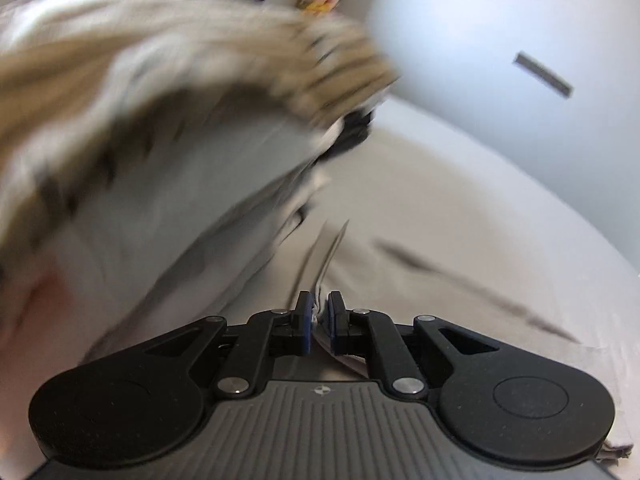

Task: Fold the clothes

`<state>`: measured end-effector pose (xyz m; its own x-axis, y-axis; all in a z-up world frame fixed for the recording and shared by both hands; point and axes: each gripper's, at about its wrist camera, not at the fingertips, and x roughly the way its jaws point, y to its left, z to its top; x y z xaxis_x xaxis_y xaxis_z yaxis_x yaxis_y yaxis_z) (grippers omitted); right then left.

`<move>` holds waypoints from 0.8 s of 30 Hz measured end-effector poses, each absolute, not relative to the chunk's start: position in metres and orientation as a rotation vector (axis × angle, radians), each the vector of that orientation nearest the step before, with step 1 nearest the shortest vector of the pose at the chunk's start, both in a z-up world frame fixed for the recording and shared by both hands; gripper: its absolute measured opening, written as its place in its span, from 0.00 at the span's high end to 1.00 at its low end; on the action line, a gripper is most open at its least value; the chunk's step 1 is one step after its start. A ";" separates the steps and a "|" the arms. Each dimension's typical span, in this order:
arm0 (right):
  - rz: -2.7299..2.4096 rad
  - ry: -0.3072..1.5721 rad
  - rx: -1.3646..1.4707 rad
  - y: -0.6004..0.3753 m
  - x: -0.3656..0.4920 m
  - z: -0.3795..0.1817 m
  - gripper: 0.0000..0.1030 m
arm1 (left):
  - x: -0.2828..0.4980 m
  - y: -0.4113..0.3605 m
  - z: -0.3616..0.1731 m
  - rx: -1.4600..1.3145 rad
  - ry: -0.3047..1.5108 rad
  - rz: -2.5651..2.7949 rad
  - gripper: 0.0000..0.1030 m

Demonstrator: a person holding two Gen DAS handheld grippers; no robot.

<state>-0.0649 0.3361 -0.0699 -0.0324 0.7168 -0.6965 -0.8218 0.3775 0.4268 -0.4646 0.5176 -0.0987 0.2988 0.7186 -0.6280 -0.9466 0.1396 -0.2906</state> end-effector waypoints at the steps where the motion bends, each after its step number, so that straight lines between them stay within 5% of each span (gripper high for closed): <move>1: 1.220 1.017 -0.124 0.336 -0.061 -0.071 0.61 | -0.463 0.519 -0.100 -0.724 0.392 1.245 0.91; 13: 1.026 1.021 -0.004 0.326 -0.001 -0.101 0.62 | -0.453 0.519 -0.110 -0.696 0.478 1.252 0.89; 24: 1.093 0.675 -0.599 0.309 -0.101 -0.112 0.58 | -0.452 0.518 -0.112 -0.706 0.479 1.253 0.89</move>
